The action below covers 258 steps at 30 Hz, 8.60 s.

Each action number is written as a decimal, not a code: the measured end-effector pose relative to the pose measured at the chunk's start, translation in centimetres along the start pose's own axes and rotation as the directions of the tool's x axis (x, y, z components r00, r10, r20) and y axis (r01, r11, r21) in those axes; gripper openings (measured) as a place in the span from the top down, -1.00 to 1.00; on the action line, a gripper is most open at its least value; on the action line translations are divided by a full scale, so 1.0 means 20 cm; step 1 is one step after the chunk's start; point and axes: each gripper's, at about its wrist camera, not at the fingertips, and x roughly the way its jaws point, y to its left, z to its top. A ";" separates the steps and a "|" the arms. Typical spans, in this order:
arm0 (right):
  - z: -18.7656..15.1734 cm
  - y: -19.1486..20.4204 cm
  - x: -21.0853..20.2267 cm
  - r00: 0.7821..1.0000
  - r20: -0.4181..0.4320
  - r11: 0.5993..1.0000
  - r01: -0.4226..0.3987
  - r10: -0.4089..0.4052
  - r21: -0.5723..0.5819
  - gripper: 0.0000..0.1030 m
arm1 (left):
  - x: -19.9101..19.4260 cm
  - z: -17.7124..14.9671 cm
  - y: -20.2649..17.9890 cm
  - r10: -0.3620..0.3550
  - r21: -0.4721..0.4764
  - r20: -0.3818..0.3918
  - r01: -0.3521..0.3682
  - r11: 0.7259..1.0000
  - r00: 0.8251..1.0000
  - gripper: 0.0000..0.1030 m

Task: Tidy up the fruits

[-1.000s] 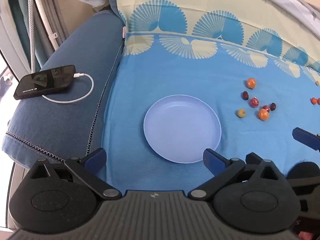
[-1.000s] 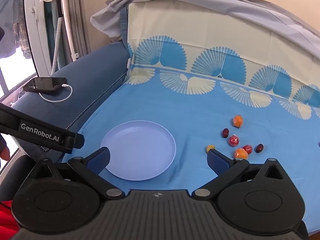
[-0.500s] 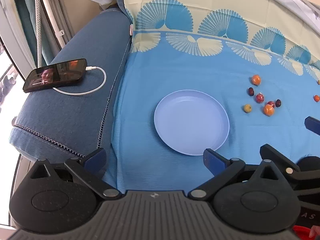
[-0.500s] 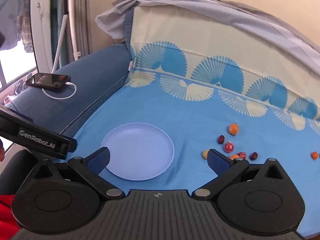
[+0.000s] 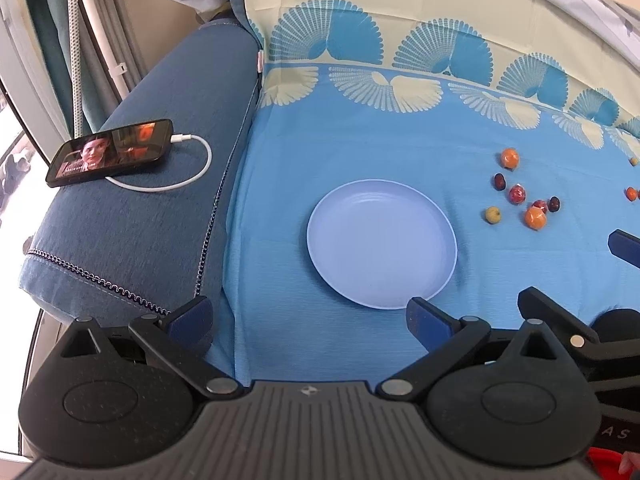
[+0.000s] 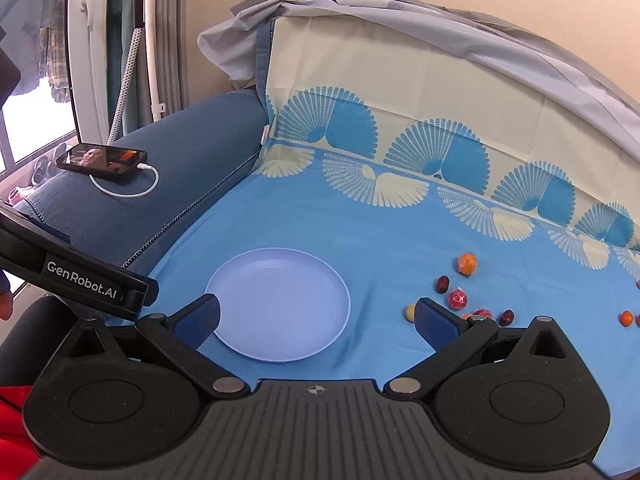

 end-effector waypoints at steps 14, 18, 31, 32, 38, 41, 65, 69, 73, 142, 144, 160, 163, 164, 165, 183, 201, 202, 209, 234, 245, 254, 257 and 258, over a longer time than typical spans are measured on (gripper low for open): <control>0.00 0.00 -0.01 1.000 0.001 1.000 -0.006 0.006 0.005 -0.99 | -0.02 0.00 0.00 0.001 0.010 0.009 -0.001 1.000 1.000 -0.99; 0.00 0.01 -0.01 1.000 0.002 1.000 -0.009 0.009 -0.001 -0.99 | -0.03 0.00 0.00 0.002 0.009 0.009 -0.002 1.000 1.000 -0.99; 0.00 0.01 -0.01 1.000 -0.006 1.000 -0.016 0.016 0.004 -0.99 | -0.04 0.00 -0.01 0.001 0.015 0.016 -0.001 1.000 1.000 -0.99; 0.00 0.01 0.00 1.000 -0.007 1.000 -0.016 0.016 0.005 -0.99 | -0.04 0.00 -0.01 0.000 0.015 0.016 -0.001 1.000 1.000 -0.99; 0.00 0.01 0.00 1.000 -0.008 1.000 -0.016 0.016 0.006 -0.99 | -0.04 0.00 -0.01 -0.001 0.015 0.015 0.000 1.000 1.000 -0.99; 0.00 0.01 0.01 1.000 -0.014 1.000 -0.018 0.018 0.010 -0.99 | -0.03 0.00 0.00 0.001 0.010 0.013 -0.001 1.000 1.000 -0.99; -0.01 -0.01 -0.01 1.000 -0.002 0.999 -0.023 0.023 0.028 -0.99 | -0.03 0.01 -0.03 0.016 0.014 0.020 -0.016 1.000 1.000 -0.99; -0.01 -0.01 0.00 1.000 -0.008 0.999 -0.024 0.025 0.038 -0.99 | -0.02 0.01 -0.04 0.018 0.019 0.013 -0.019 1.000 1.000 -0.99; -0.01 -0.04 0.01 1.000 -0.001 0.998 -0.012 0.012 0.054 -0.99 | 0.00 0.02 -0.06 0.022 0.020 0.007 -0.023 1.000 1.000 -0.99; -0.50 -2.63 0.99 0.801 -0.145 0.673 0.573 -0.581 0.467 0.30 | 1.35 0.82 -1.57 -0.201 0.200 -0.303 0.269 0.942 0.931 0.35; -0.44 -2.49 0.91 0.829 -0.099 0.717 0.530 -0.551 0.453 0.30 | 1.23 0.82 -1.51 -0.211 0.195 -0.274 0.269 0.943 0.938 0.35; -0.14 -0.97 0.29 0.993 0.085 0.936 0.050 -0.084 0.349 0.30 | 0.32 0.54 -0.62 -0.173 0.044 -0.087 0.177 0.983 0.981 0.36; -0.14 -0.69 0.25 0.999 0.052 0.957 -0.023 0.008 0.291 0.30 | 0.24 0.45 -0.45 -0.166 0.014 -0.068 0.168 0.986 0.984 0.36; -0.13 -0.61 0.23 0.999 0.047 0.964 -0.038 0.026 0.264 0.30 | 0.21 0.41 -0.40 -0.164 0.004 -0.057 0.165 0.986 0.985 0.36; -0.12 -0.53 0.22 0.998 0.041 0.971 -0.051 0.043 0.234 0.30 | 0.18 0.38 -0.34 -0.164 -0.005 -0.046 0.164 0.986 0.985 0.36; 0.02 0.01 0.15 0.991 -0.024 0.992 -0.128 0.128 0.007 0.29 | 0.10 0.23 0.06 -0.189 -0.112 0.038 0.192 0.975 0.981 0.36; 0.05 0.00 0.44 0.986 -0.123 0.994 -0.108 0.108 0.010 0.29 | 0.41 0.35 0.03 -0.168 -0.085 -0.014 0.166 0.983 0.986 0.36; 0.05 0.00 0.47 0.986 -0.130 0.994 -0.107 0.108 0.010 0.29 | 0.45 0.36 0.02 -0.167 -0.079 -0.024 0.164 0.983 0.986 0.36; 0.02 0.01 0.68 0.973 -0.204 0.994 -0.108 0.107 0.006 0.29 | 0.72 0.36 -0.02 -0.158 -0.053 -0.117 0.152 0.987 0.981 0.36; 0.05 -0.08 0.84 0.970 -0.231 0.995 -0.092 0.079 -0.046 -0.92 | 0.77 0.41 -0.02 -0.094 0.022 -0.122 0.097 0.995 0.988 -0.99; -0.04 -0.06 0.35 0.986 -0.146 0.996 -0.083 0.079 -0.020 -0.99 | 0.31 0.10 0.13 -0.051 -0.053 -0.108 0.046 0.998 0.993 -0.99; -0.06 -0.13 0.04 0.999 -0.002 0.999 0.046 -0.046 0.018 -0.99 | 0.03 0.10 0.03 -0.090 -0.021 0.013 0.091 0.996 0.996 -0.99; -0.08 -0.16 -0.07 0.995 0.043 0.996 0.083 -0.085 0.038 -0.99 | -0.05 0.08 -0.02 -0.104 -0.001 0.055 0.105 0.995 0.993 -0.99; -0.08 -0.18 -0.09 0.994 0.049 0.995 0.091 -0.093 0.046 -0.99 | -0.07 0.07 -0.03 -0.107 0.001 0.062 0.107 0.994 0.992 -0.99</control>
